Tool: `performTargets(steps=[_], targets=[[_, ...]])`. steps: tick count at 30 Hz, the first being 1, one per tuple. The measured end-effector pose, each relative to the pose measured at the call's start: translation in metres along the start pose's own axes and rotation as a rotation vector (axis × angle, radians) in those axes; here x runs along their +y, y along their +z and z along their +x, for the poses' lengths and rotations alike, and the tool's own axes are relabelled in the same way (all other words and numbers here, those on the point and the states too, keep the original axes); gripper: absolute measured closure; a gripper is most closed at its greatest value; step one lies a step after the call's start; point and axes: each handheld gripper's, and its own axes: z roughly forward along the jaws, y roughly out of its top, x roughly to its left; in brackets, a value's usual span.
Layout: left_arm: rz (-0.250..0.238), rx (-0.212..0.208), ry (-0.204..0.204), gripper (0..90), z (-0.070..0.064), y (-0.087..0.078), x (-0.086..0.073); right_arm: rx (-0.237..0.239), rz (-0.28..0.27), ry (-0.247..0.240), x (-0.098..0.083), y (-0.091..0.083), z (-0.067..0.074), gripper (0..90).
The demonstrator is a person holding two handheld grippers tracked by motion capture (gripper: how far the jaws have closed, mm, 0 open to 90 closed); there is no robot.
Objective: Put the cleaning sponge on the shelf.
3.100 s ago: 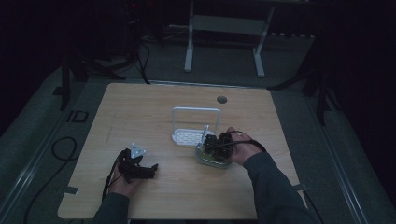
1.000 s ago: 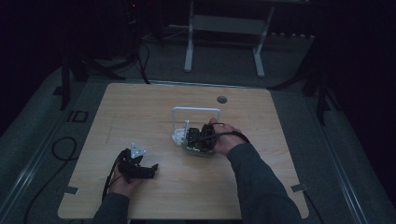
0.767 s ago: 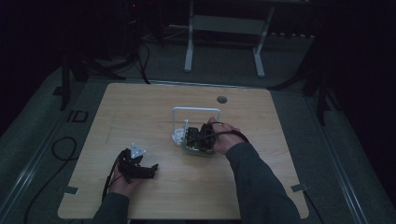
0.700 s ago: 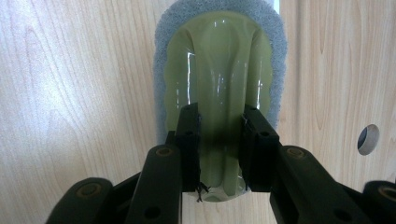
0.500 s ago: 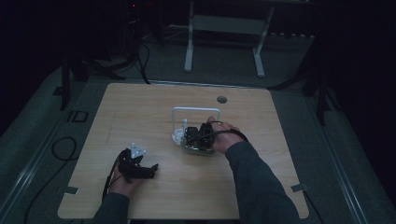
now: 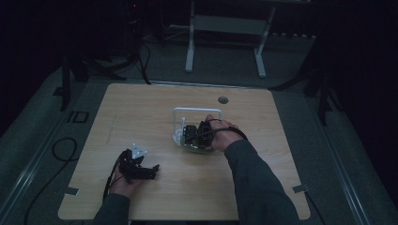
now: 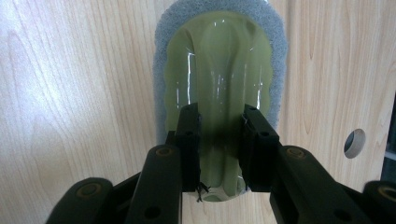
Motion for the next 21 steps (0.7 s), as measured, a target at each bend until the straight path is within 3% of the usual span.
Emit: performTargets(steps=[21], targets=[[0.001,-0.001,0.001,4.1,0.0,0.0,0.0001,-0.027,0.014,-0.025,0.0063,0.0083,-0.0026,71.5]])
